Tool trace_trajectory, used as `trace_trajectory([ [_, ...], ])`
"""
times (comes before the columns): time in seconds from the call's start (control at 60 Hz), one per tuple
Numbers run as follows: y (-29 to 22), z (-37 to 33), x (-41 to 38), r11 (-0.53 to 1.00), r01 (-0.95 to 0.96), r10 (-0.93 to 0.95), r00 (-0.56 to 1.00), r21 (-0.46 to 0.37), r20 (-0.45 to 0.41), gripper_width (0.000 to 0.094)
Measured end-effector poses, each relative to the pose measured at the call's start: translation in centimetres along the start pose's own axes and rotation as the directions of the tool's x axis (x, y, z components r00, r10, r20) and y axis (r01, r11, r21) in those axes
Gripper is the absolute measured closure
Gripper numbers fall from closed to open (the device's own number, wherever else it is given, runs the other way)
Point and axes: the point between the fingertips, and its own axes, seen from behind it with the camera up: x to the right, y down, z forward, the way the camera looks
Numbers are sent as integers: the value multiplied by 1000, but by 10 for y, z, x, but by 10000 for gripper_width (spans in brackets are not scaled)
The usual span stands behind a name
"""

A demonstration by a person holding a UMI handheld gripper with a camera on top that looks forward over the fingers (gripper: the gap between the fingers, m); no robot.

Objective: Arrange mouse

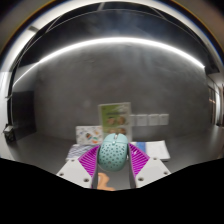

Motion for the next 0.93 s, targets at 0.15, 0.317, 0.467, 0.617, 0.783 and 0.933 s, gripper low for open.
trace_trajectory([
  [0.15, 101, 25, -107, 987, -10, 18, 999, -162, 50, 512],
  [0.317, 197, 40, -140, 946, 5, 10, 999, -324, 43, 507],
  [0.467, 216, 42, -145, 933, 7, 6, 999, -361, 35, 479],
  [0.617, 217, 33, -148, 906, -26, 43, 999, -423, 30, 246],
  [0.783, 194, -20, -159, 900, -77, 110, 993, -430, 52, 96],
  [0.933, 190, -80, -127, 890, -72, 77, 997, -451, -6, 88],
])
